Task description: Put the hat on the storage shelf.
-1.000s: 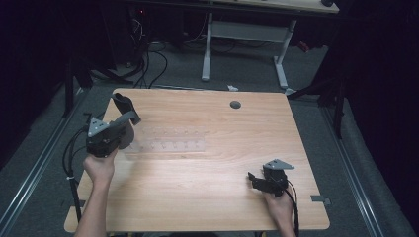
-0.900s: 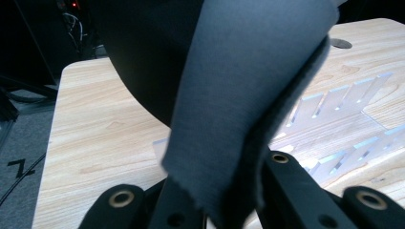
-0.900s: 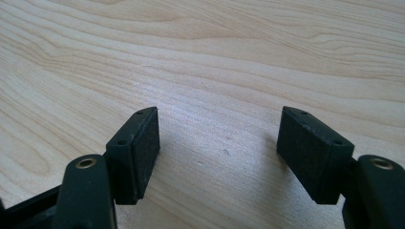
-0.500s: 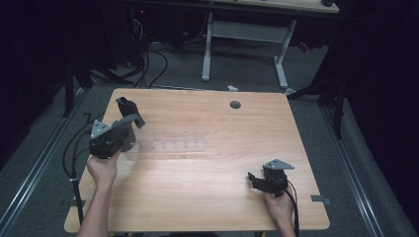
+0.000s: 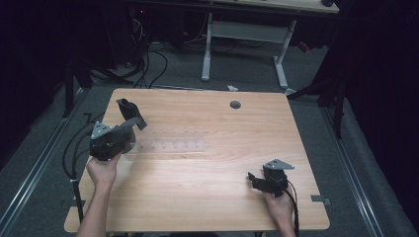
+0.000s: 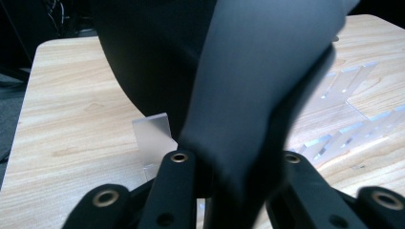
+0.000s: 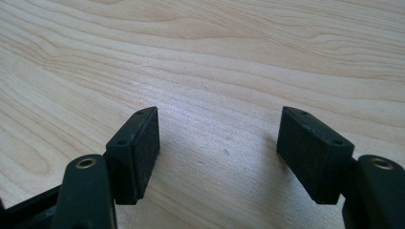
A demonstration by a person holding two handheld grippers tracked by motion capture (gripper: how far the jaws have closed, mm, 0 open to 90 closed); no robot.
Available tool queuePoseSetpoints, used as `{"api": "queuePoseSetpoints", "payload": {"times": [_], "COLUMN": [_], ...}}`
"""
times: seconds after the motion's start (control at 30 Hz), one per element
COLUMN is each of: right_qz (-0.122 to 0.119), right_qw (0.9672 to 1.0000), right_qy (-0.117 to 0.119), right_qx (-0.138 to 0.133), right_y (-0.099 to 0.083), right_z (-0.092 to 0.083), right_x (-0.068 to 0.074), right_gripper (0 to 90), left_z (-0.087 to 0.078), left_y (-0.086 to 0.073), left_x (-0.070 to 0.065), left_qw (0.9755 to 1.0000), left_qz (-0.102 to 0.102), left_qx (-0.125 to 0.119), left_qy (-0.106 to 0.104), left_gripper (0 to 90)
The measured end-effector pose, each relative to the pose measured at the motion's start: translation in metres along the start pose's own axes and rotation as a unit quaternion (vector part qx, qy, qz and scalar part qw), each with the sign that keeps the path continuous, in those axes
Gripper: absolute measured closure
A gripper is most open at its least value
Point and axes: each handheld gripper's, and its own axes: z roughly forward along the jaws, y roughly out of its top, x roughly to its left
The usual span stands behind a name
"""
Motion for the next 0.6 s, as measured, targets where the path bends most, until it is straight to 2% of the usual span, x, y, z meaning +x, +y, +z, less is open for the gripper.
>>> {"api": "queuePoseSetpoints", "payload": {"times": [0.1,0.17,0.3,0.43,0.6], "right_qz": [0.0,-0.001,-0.001,-0.001,-0.001], "right_qw": [1.0,1.0,1.0,1.0,1.0], "right_qy": [0.001,0.001,0.002,0.002,0.002], "right_qx": [0.0,0.0,0.0,0.001,0.001], "right_y": [0.0,0.0,0.0,0.0,0.0], "right_z": [0.0,0.0,0.0,0.0,0.0], "right_x": [0.0,0.0,0.0,0.0,0.0], "right_gripper": [31.2,31.0,30.8,30.8,30.8], "left_z": [-0.001,-0.002,-0.005,-0.01,-0.025], "left_y": [0.001,0.0,0.001,0.002,0.005], "left_x": [0.001,-0.001,-0.002,0.0,0.004], "left_qw": [0.9999,0.9998,0.9997,0.9996,0.9993], "left_qz": [-0.002,0.005,0.003,-0.008,-0.017], "left_qx": [0.004,0.005,0.003,-0.005,-0.016], "left_qy": [0.01,0.017,0.023,0.028,0.031], "left_gripper": [65.5,60.5,48.7,44.8,43.4]}}
